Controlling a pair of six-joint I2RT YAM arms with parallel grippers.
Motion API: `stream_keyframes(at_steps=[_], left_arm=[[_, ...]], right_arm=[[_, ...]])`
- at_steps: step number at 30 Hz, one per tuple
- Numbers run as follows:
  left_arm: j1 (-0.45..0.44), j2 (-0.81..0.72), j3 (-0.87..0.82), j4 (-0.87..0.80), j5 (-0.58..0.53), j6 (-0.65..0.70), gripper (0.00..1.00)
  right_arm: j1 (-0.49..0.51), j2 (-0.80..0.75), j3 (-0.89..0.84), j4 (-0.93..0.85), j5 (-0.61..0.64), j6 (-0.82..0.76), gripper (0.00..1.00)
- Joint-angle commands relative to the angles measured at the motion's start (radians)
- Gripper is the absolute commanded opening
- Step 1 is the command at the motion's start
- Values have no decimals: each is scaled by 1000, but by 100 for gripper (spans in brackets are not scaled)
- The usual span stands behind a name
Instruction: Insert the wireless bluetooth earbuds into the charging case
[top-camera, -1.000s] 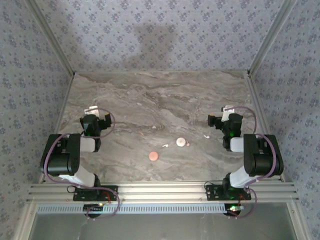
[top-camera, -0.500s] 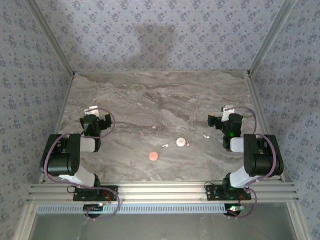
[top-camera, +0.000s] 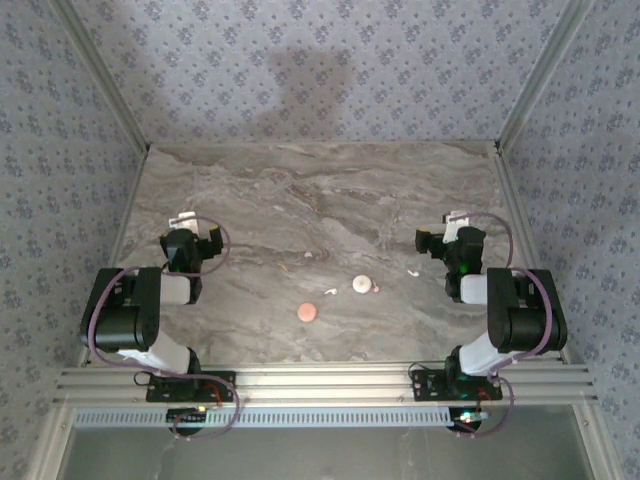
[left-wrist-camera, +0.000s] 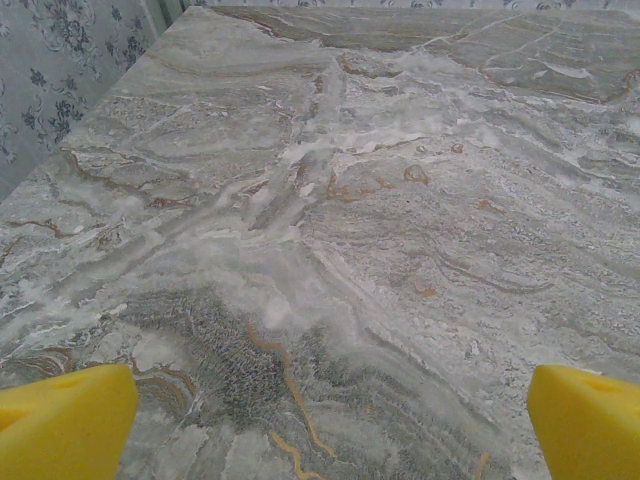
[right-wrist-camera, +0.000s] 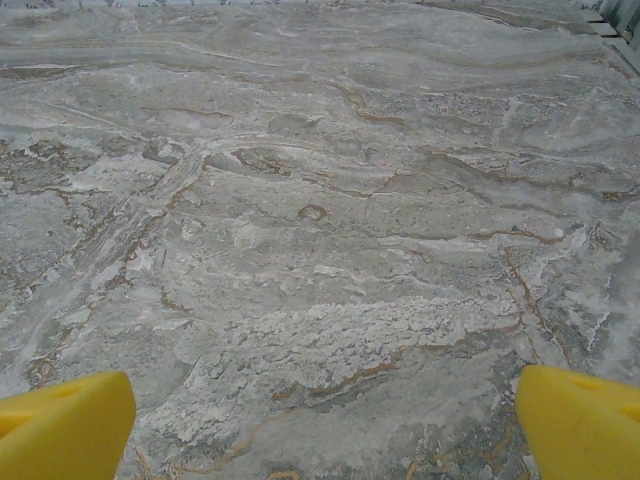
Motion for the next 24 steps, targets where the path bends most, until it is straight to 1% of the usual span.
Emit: stream_keyframes(at_steps=[1, 10, 13, 15, 16, 18, 21, 24], left_arm=[[1, -10, 21, 10, 10, 4, 100], [-1, -14, 18, 12, 10, 6, 100], [-9, -56, 48, -79, 12, 18, 98], [-25, -106, 81, -175, 15, 40, 97], [-34, -137, 100, -233, 16, 50, 97], [-54, -197, 145, -350, 0, 50, 96], [-70, -281, 217, -516, 11, -40, 94], [-93, -333, 291, -665, 56, -118, 92]], right_arm=[[3, -3, 14, 1, 12, 11, 100], [3, -6, 10, 5, 11, 12, 100], [11, -33, 35, -53, 1, -5, 100], [41, -91, 75, -170, 15, -35, 100], [61, -130, 121, -290, 43, -31, 100], [89, -177, 240, -562, 85, 39, 100], [138, -184, 432, -938, 84, 123, 100], [236, -171, 552, -1158, 141, 182, 100]])
